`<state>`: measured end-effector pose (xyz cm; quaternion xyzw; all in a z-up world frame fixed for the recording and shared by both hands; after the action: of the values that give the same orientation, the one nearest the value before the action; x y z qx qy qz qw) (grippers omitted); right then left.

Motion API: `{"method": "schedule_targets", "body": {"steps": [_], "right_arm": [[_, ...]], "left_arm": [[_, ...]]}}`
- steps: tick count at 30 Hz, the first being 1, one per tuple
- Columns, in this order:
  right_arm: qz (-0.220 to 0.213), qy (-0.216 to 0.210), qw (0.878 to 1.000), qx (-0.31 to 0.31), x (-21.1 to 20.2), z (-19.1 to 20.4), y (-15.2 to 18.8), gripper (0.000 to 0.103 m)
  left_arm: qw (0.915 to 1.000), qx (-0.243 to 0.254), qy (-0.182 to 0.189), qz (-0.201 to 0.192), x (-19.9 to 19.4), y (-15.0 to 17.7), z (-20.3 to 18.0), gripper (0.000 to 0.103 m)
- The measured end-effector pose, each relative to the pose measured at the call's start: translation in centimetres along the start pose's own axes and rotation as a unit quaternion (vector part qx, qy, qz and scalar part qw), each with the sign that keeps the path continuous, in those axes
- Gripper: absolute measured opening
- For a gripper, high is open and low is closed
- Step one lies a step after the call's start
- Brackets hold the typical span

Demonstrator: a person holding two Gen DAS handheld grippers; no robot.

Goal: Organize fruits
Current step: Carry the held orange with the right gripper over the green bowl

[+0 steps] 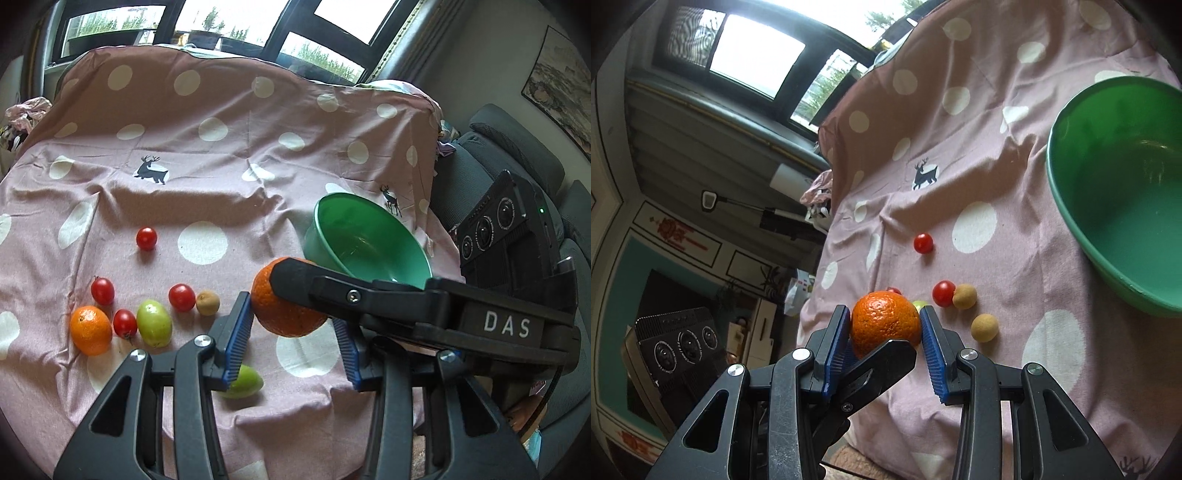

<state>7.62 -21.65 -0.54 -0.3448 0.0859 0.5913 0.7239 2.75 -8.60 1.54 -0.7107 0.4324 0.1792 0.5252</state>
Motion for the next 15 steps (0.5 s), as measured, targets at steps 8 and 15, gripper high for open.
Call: {"method": "schedule_targets", "body": {"steps": [8, 15], "right_arm": [[-0.045, 0.000, 0.999, 0.017, -3.4, -1.7, -0.7, 0.041], [-0.076, 0.005, 0.996, 0.038, -5.8, -3.7, -1.2, 0.041]], "left_arm": [[0.9991, 0.038, 0.020, -0.001, 1.5, -1.3, -3.2, 0.042], [0.9973, 0.063, 0.038, 0.006, 3.3, -2.1, -5.7, 0.042]]}}
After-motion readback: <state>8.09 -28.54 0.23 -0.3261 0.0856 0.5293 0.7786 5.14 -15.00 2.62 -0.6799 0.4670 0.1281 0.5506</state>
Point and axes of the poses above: each gripper's, at about its wrist camera, not at the fingertips, and x roughly the way its jaws point, z to its left, y to its underside, the point moved 2 cm from there along x, roughly the way its jaws point, and after that the axes turned 6 degrees about z, right-handed, at the moved point
